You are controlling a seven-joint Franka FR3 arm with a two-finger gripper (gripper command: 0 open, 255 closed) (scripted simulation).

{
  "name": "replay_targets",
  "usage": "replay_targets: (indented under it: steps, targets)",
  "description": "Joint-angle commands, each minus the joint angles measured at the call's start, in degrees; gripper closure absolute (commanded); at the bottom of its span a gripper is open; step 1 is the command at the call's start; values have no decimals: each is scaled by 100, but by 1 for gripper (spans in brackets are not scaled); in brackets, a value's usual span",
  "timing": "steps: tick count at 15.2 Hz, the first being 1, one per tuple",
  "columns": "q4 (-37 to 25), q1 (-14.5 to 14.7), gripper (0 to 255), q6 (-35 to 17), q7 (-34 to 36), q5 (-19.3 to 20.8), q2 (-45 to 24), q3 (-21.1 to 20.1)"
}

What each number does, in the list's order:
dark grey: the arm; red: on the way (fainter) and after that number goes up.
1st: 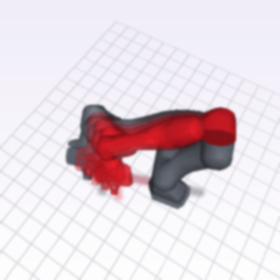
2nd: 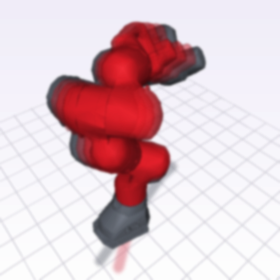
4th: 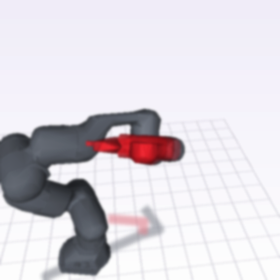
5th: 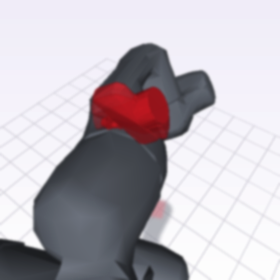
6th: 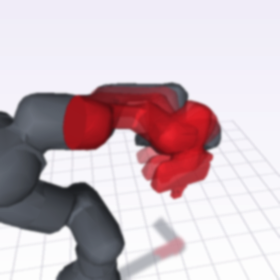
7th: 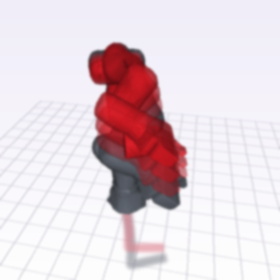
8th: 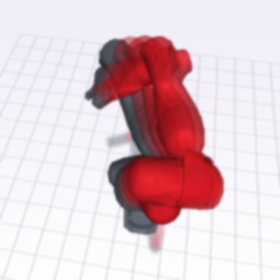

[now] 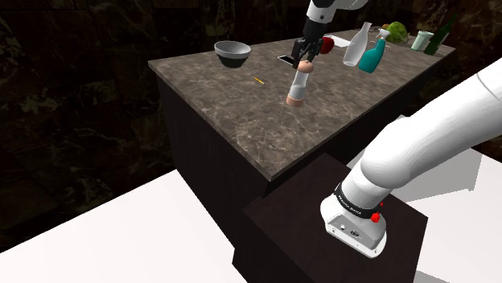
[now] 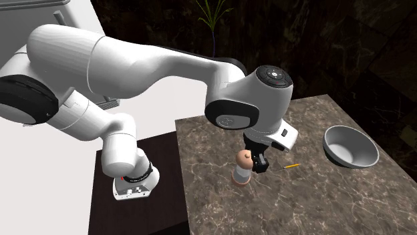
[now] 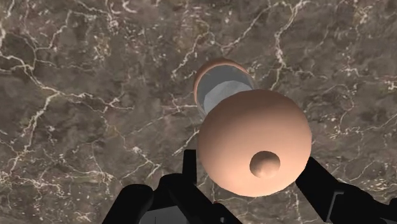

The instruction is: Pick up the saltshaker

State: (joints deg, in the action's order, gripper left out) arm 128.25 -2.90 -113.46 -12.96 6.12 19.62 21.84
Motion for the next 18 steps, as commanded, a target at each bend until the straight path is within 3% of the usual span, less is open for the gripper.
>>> replay_targets:
  steps: [1,18]
  targets:
    - [24,-1,255,2,10,5,15,-6]
    - [-1091,38,255,1174,23,-38,73,-108]
